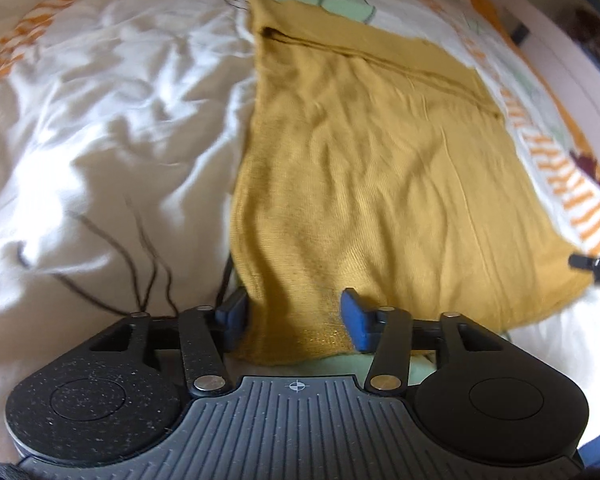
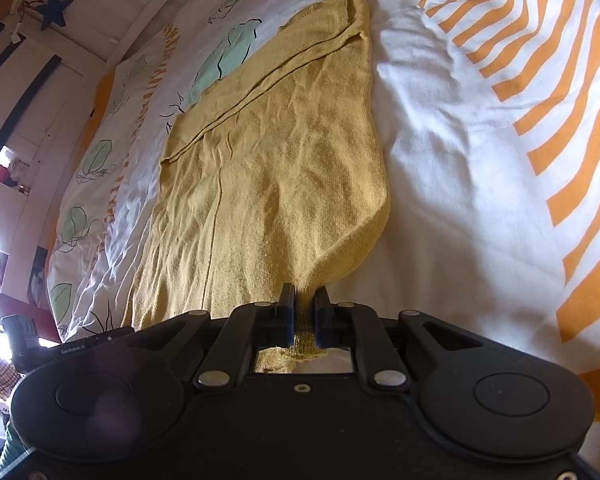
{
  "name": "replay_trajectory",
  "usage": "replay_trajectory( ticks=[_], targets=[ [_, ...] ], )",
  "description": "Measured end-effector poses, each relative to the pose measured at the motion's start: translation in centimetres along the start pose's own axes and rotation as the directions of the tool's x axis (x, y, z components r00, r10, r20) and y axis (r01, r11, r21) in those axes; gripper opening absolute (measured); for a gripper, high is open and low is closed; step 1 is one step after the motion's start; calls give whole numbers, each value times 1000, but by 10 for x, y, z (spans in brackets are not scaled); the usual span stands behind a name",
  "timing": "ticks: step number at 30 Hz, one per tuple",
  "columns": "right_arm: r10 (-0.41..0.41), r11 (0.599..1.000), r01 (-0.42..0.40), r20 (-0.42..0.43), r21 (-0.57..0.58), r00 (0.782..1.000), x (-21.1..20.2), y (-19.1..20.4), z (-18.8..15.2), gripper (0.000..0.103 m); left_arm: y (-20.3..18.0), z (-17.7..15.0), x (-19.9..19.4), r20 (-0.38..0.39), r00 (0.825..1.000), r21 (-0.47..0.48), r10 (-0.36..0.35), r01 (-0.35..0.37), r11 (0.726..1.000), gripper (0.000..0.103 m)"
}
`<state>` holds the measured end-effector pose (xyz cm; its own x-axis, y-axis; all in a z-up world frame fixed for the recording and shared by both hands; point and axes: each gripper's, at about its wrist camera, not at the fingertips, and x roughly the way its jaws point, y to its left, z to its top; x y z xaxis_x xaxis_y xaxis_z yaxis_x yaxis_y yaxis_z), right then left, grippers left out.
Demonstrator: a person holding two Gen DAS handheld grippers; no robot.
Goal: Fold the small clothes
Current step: 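Close the right tool on the sweater hem, then lift the hem with the right tool and fold it toward the collar, open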
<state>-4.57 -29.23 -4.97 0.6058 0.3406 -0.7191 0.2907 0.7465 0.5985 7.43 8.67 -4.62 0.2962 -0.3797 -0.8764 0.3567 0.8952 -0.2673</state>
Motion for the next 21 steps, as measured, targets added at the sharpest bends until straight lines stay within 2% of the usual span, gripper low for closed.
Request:
replay_trajectory(
  ticks=[2,4,5,6,13,21],
  targets=[
    [2,1000,-2,0,0,1000,0,-1,0,17,-2,1,3,-5,1000,3,11,-11,1000,47],
    [4,1000,-4,1,0,1000,-2,-2,0,17,-1,1,1,1,1000,-14,13,-13,1000,41],
    [5,1000,-5,1,2,1000,-2,-2,0,17,0,1,-1,11,1000,-19,11,-11,1000,21],
    [7,1000,-7,3,4,1000,-3,-3,0,17,2,-1,-3,20,1000,-30,0,1,1000,9],
    [29,1000,-29,52,-9,998,-10,3,6,16,8,2,-24,144,988,-113,-55,72,991,7],
    [70,997,-67,155,-22,986,-21,12,40,16,8,44,-46,289,950,-152,-122,171,973,7]
  ],
)
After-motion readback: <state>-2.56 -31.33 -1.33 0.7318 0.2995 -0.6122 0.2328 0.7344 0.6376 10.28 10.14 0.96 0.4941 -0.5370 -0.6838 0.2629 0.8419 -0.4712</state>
